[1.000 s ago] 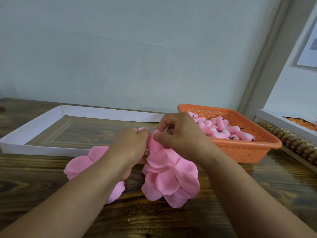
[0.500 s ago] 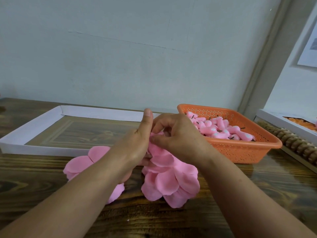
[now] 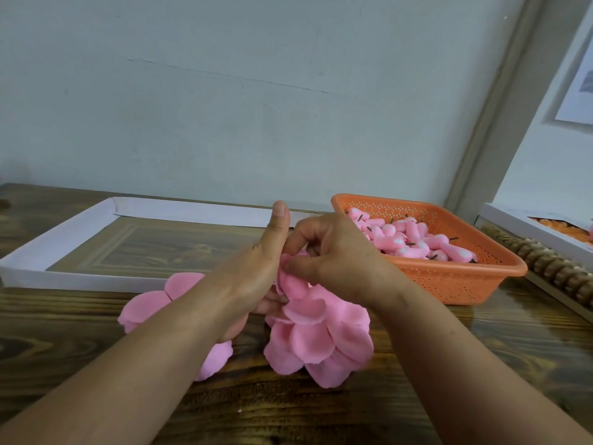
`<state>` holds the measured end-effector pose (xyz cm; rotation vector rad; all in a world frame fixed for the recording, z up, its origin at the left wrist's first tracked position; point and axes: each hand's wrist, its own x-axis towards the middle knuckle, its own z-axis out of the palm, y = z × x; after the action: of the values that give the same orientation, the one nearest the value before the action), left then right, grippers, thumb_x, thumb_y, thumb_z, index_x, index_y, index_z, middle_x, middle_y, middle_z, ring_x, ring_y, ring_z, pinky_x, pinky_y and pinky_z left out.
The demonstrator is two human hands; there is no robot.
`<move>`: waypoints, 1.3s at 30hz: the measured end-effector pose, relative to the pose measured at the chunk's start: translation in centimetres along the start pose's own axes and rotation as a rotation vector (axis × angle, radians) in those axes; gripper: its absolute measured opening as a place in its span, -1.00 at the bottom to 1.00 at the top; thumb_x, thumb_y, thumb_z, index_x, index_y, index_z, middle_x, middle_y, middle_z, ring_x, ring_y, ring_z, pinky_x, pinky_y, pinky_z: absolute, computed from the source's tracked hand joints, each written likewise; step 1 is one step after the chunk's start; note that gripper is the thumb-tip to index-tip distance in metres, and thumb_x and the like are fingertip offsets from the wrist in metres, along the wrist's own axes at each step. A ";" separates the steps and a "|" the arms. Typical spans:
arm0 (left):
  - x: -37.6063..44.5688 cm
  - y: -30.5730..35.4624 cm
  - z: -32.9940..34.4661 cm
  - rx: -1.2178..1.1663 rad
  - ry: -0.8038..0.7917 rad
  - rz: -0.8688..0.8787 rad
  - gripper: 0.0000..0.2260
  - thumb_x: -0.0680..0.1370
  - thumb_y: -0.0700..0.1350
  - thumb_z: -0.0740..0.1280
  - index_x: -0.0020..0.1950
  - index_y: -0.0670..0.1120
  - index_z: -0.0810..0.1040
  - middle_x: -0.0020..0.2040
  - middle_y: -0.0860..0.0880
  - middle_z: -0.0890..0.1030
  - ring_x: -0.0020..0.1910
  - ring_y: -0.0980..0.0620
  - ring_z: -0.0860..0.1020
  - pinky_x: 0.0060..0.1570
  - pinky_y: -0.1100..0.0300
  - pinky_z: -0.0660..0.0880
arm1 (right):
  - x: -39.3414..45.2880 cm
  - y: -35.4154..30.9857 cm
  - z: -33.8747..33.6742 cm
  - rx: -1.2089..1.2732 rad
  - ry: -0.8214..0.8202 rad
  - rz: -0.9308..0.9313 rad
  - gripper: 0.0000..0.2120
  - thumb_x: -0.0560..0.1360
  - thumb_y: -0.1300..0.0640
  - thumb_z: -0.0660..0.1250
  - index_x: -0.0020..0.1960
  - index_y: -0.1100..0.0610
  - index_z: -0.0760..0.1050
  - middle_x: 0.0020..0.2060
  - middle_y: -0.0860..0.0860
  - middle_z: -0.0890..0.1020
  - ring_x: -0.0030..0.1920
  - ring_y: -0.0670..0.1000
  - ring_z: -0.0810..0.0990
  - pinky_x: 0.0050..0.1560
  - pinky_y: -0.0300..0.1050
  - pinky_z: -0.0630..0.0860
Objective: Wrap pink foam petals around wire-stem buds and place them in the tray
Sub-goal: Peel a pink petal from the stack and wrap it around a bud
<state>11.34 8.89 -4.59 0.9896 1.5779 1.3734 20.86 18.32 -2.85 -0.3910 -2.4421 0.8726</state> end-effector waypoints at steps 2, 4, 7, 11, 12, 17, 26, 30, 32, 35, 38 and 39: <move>0.3 0.0 -0.3 -0.088 0.018 -0.009 -0.38 0.37 0.44 -0.02 -0.04 0.03 0.59 -0.14 -0.23 0.69 -0.18 -0.18 0.69 -0.16 -0.01 0.64 | 0.2 0.4 -0.3 0.100 0.067 0.045 -0.83 0.40 0.35 0.41 -0.33 0.17 0.53 -0.56 -0.14 0.53 -0.55 -0.18 0.45 -0.45 -0.28 0.42; 0.6 0.1 -0.7 -0.183 0.074 -0.017 -0.52 0.57 0.28 0.02 0.16 -0.07 0.46 -0.10 -0.24 0.69 -0.20 -0.19 0.69 -0.24 0.06 0.64 | 0.3 1.0 -0.8 0.216 0.157 0.085 -0.80 0.39 0.40 0.40 -0.34 0.17 0.52 -0.53 -0.03 0.56 -0.53 -0.06 0.51 -0.43 -0.15 0.48; 0.7 0.3 -0.8 -0.262 0.106 -0.014 -0.79 0.67 -0.12 0.13 0.19 -0.20 0.44 -0.07 -0.28 0.67 -0.25 -0.20 0.68 -0.26 0.07 0.65 | 0.5 1.6 -1.3 0.343 0.236 0.106 -0.78 0.37 0.46 0.37 -0.34 0.20 0.50 -0.52 0.05 0.56 -0.53 0.00 0.51 -0.49 -0.20 0.49; 0.7 0.1 -0.8 -0.236 0.081 0.013 -0.85 0.62 -0.27 0.20 0.12 -0.28 0.51 -0.06 -0.30 0.66 -0.30 -0.13 0.67 -0.29 0.13 0.64 | 0.6 1.8 -1.1 0.357 0.231 0.109 -0.76 0.38 0.48 0.36 -0.32 0.20 0.48 -0.56 0.00 0.54 -0.57 -0.06 0.50 -0.53 -0.25 0.46; 0.7 0.0 -0.8 -0.228 0.074 0.017 -0.87 0.60 -0.27 0.22 0.08 -0.27 0.52 -0.08 -0.29 0.67 -0.29 -0.12 0.67 -0.27 0.14 0.64 | 0.6 1.8 -1.1 0.363 0.223 0.110 -0.77 0.39 0.49 0.35 -0.31 0.20 0.48 -0.56 -0.02 0.54 -0.58 -0.07 0.49 -0.54 -0.27 0.46; 0.8 -0.1 -0.7 -0.214 0.061 0.011 -0.97 0.53 -0.23 0.33 -0.07 -0.18 0.54 -0.28 -0.16 0.68 -0.37 -0.04 0.67 -0.39 0.23 0.60 | 0.4 1.4 -0.8 0.374 0.179 0.124 -0.76 0.42 0.48 0.32 -0.19 0.15 0.54 -0.40 -0.01 0.54 -0.55 -0.11 0.49 -0.51 -0.27 0.48; 1.1 -0.5 -0.6 -0.162 0.111 0.019 -0.92 0.52 -0.21 0.37 -0.01 -0.17 0.53 -0.29 -0.15 0.68 -0.34 -0.07 0.67 -0.35 0.20 0.62 | 0.4 1.3 -0.7 0.321 0.152 0.168 -0.87 0.37 0.42 0.38 -0.31 0.26 0.57 -0.46 0.15 0.59 -0.50 0.00 0.54 -0.41 -0.16 0.56; 1.1 -0.3 -0.4 -0.208 0.105 0.054 -0.90 0.60 -0.15 0.26 0.01 -0.16 0.52 -0.16 -0.22 0.68 -0.26 -0.14 0.68 -0.28 0.13 0.64 | 0.7 1.6 -0.9 0.319 0.199 0.202 -0.78 0.37 0.47 0.35 -0.36 0.22 0.54 -0.53 0.08 0.56 -0.56 -0.05 0.50 -0.49 -0.24 0.51; 1.0 0.0 -0.5 -0.276 0.051 0.079 -0.88 0.62 -0.19 0.17 0.00 -0.16 0.49 -0.10 -0.27 0.67 -0.18 -0.22 0.68 -0.19 0.04 0.64 | 0.7 1.7 -1.4 0.348 0.230 0.215 -0.77 0.37 0.47 0.34 -0.37 0.22 0.53 -0.53 0.09 0.55 -0.57 -0.06 0.48 -0.50 -0.24 0.48; 0.8 0.0 -0.8 -0.280 -0.059 0.116 -0.79 0.56 -0.35 0.09 -0.03 -0.21 0.51 -0.07 -0.27 0.67 -0.14 -0.19 0.68 -0.13 0.05 0.64 | 0.6 1.8 -1.9 0.390 0.253 0.234 -0.82 0.38 0.48 0.32 -0.34 0.29 0.53 -0.50 0.14 0.55 -0.58 -0.06 0.46 -0.50 -0.23 0.47; 0.9 -0.4 -0.8 -0.181 -0.098 0.172 -0.79 0.52 -0.46 0.18 -0.06 -0.22 0.54 -0.12 -0.20 0.68 -0.15 -0.10 0.68 -0.08 0.10 0.63 | 0.5 1.8 -2.1 0.389 0.257 0.249 -0.84 0.38 0.48 0.32 -0.33 0.31 0.52 -0.47 0.16 0.53 -0.59 -0.07 0.44 -0.51 -0.23 0.45; 0.9 -0.5 -0.7 -0.149 -0.094 0.189 -0.80 0.50 -0.48 0.22 -0.08 -0.22 0.54 -0.13 -0.20 0.68 -0.16 -0.08 0.68 -0.08 0.10 0.63 | 0.5 1.8 -2.1 0.388 0.255 0.251 -0.84 0.38 0.48 0.32 -0.33 0.31 0.52 -0.47 0.16 0.53 -0.59 -0.06 0.44 -0.52 -0.24 0.45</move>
<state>10.33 9.41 -5.15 1.1173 1.3191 1.5260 21.78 20.98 -2.42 -0.6270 -1.9619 1.2877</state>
